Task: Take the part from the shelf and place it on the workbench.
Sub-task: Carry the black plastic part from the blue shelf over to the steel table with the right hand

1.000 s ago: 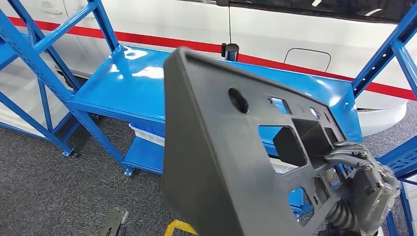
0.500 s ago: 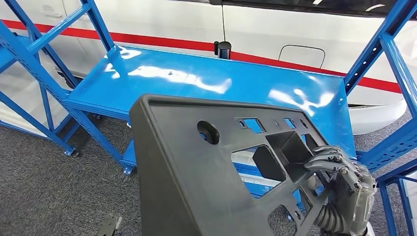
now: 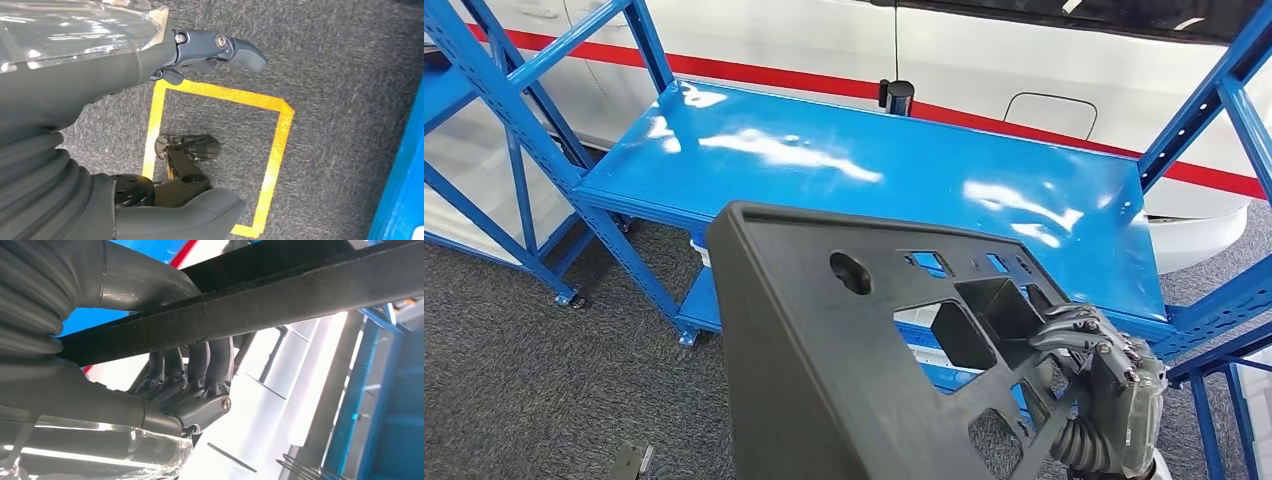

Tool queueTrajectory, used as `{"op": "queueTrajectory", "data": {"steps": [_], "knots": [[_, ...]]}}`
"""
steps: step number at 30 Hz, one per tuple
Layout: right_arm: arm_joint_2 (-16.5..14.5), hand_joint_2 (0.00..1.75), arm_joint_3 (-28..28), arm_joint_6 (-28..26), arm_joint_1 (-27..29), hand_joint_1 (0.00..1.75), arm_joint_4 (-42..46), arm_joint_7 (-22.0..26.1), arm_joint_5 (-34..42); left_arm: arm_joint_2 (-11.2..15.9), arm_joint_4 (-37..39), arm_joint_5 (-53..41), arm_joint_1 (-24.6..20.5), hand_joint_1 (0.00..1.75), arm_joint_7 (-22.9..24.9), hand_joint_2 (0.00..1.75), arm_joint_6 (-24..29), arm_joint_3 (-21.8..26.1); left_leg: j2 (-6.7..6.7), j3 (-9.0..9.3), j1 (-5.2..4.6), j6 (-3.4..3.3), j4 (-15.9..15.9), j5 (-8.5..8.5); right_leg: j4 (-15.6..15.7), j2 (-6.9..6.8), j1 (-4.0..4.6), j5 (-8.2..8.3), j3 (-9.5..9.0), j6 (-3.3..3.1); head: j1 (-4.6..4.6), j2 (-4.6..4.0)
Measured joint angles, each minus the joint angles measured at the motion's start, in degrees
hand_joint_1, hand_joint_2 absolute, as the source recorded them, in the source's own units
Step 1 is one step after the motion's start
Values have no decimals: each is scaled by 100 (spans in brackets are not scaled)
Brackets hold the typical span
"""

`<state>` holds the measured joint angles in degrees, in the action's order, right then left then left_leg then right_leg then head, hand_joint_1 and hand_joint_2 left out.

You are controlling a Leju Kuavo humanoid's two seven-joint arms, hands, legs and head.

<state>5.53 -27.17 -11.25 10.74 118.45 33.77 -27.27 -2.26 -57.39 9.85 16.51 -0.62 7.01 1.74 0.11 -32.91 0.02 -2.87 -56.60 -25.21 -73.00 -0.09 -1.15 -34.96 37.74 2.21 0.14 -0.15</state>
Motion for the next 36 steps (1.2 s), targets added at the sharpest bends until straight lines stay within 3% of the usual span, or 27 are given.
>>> {"op": "queueTrajectory", "data": {"steps": [2, 3, 5, 8, 9, 11, 13, 14, 15, 16, 18, 20, 22, 24, 26, 28, 29, 30, 31, 33, 34, 36], "knots": [[21, 175, 0, -18, 10, 175, -37, 1, -55, -1, -1, 10, 4, 0, 2, 175, -21, 1, -7, -30, 3, 32, -19, 31, 681, -2, -18, 243, -436, 110, 1, 0], [28, 175, -1, -23, 9, 175, -49, 2, -65, 1, -1, 15, 3, 0, 3, 175, -27, 3, -11, -48, -9, 56, -49, 35, 1095, 0, -19, 361, -664, 133, 3, 0], [34, 175, -2, -34, 17, 175, -64, 4, -74, 4, -7, 20, 2, 0, 3, 175, -28, 6, -15, -78, -30, 110, -96, 44, 1549, 9, -13, 483, -880, 87, -6, 0], [46, 175, 1, -44, 32, 175, -80, 7, -83, 10, -14, 21, 9, 0, 3, 175, -28, 9, -23, -107, -7, 204, -113, 63, 1590, 10, -8, 549, -858, -57, -10, 0], [49, 175, 2, -44, 33, 175, -83, 8, -86, 11, -14, 21, 15, 0, 3, 175, -29, 9, -26, -144, 8, 237, -190, -18, 1597, 4, -25, 583, -854, -111, -20, 0], [48, 175, 2, -45, 35, 175, -87, 10, -86, 14, -15, 23, 23, 0, 3, 175, -31, 8, -31, -335, 37, 298, -670, -414, 1603, -11, -51, 653, -818, -198, -38, 0], [49, 175, 3, -46, 39, 175, -97, 10, -86, 18, -16, 25, 26, 0, 4, 175, -30, 9, -29, -592, 60, 351, -1413, -850, 1596, -17, -42, 709, -743, -226, -49, 0], [49, 175, 3, -48, 41, 175, -105, 10, -88, 20, -16, 25, 27, 0, 4, 175, -30, 10, -28, -647, 69, 367, -1649, -943, 1594, -18, -39, 731, -710, -218, -49, 0], [50, 175, 3, -52, 42, 175, -111, 7, -98, 22, -16, 25, 28, 0, 5, 175, -30, 10, -28, -598, 77, 372, -1673, -922, 1592, -19, -40, 748, -687, -205, -50, 0], [50, 175, 3, -65, 43, 175, -116, -1, -130, 23, -17, 25, 29, 0, 5, 175, -29, 10, -27, -428, 82, 367, -1456, -802, 1591, -18, -42, 761, -675, -189, -50, 0], [51, 175, 3, -137, 46, 175, -119, -36, -271, 30, -31, 25, 19, 0, 5, 175, -23, 9, -31, 85, 84, 334, -649, -495, 1589, -17, -39, 784, -668, -152, -50, 0], [60, 175, 2, -284, 54, 175, -127, -88, -494, 36, -46, 11, -8, 0, 4, 175, -17, 5, -35, 374, 60, 288, -110, -354, 1580, -19, -18, 816, -639, -98, -46, 0], [90, 175, -3, -494, 77, 175, -145, -131, -717, 42, -49, -19, -33, 0, 9, 175, -15, 3, -36, 359, 21, 229, -41, -328, 1584, -22, -7, 865, -595, -20, -45, 0], [157, 175, -6, -726, 108, 175, -164, -156, -871, 44, -52, -56, -68, 0, 22, 175, -17, -1, -19, 318, 17, 129, 3, -245, 1511, -21, -9, 827, -522, 36, -45, 0], [244, 175, -5, -897, 134, 175, -182, -169, -937, 47, -56, -79, -131, 0, 38, 175, -24, -3, 3, 257, 23, 27, 53, -152, 1097, -15, -3, 542, -327, 8, -26, 0], [326, 175, -4, -996, 163, 175, -211, -172, -947, 55, -52, -83, -191, 0, 51, 175, -28, -3, 13, 160, -2, -19, 51, -86, 378, -11, 1, 154, -47, -38, -9, 0], [365, 175, -4, -1037, 174, 175, -231, -173, -938, 58, -44, -79, -216, 0, 52, 175, -29, -4, 15, 111, -14, -26, 47, -50, 103, -10, 1, 37, 36, -33, -9, 0], [400, 175, -4, -1076, 177, 175, -253, -173, -915, 62, -29, -60, -242, 0, 44, 175, -30, -4, 16, 63, -23, -27, 43, -16, 26, -11, 1, 9, 15, -6, -8, 0], [434, 175, -6, -1119, 168, 175, -276, -174, -876, 66, -5, -28, -273, 0, 26, 175, -31, -6, 13, 21, -30, -20, 36, 17, 183, -11, 2, 68, -125, 36, -8, 0], [497, 175, -13, -1199, 107, 175, -322, -178, -770, 70, 58, 58, -340, 0, -34, 175, -24, -7, 6, -46, -39, 8, 6, 68, 985, -12, 1, 293, -639, 100, -8, 0], [526, 175, -17, -1230, 66, 175, -345, -179, -717, 74, 88, 96, -372, 0, -63, 175, -14, -8, 3, -75, -51, 29, -20, 83, 1357, -10, 13, 387, -843, 93, -10, 0], [584, 175, -23, -1284, 1, 175, -393, -179, -616, 85, 138, 172, -419, 0, -119, 175, 24, -9, 3, -114, -64, 85, -55, 116, 1691, -6, 41, 469, -990, 19, -18, 0]]}}
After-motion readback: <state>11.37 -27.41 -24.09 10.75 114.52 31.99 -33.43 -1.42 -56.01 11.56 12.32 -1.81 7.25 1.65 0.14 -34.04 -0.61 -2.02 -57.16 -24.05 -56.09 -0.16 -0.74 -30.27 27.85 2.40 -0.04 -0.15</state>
